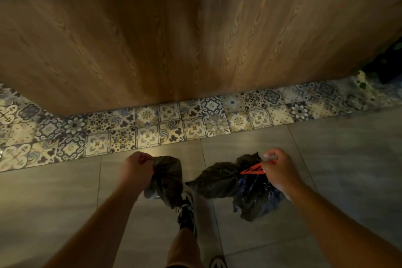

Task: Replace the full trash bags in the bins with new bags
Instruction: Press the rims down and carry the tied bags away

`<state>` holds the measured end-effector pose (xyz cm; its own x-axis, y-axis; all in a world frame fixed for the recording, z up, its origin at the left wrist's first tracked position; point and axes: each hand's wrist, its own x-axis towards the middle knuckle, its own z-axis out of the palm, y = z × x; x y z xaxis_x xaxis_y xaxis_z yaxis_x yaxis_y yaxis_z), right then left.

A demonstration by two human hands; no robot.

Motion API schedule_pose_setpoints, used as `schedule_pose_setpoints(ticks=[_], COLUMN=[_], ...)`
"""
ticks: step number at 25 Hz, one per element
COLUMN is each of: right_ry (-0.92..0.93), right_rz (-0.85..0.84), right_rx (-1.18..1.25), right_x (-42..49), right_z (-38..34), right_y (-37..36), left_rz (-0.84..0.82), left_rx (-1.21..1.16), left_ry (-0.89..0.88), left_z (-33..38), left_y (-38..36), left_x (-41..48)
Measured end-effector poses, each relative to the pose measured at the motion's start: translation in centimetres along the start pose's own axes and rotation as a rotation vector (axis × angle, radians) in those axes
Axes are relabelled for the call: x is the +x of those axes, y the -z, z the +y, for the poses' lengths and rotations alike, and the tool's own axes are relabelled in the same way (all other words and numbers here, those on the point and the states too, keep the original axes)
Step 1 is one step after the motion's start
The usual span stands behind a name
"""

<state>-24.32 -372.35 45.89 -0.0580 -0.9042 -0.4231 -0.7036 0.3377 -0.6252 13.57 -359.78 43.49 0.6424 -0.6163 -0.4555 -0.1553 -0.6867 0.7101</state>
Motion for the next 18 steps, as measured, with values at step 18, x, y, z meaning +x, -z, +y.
schedule_pose_setpoints(ticks=[18], right_ry=[-0.009], right_rz=[-0.088], right_rx=[-0.097], right_x=[28.6], right_z=[-15.8], right_y=[-5.1], left_rz=[-0.027], left_rx=[0.194], left_ry=[0.108], left_z=[15.5], left_y=[-4.1], left_x=[28.0])
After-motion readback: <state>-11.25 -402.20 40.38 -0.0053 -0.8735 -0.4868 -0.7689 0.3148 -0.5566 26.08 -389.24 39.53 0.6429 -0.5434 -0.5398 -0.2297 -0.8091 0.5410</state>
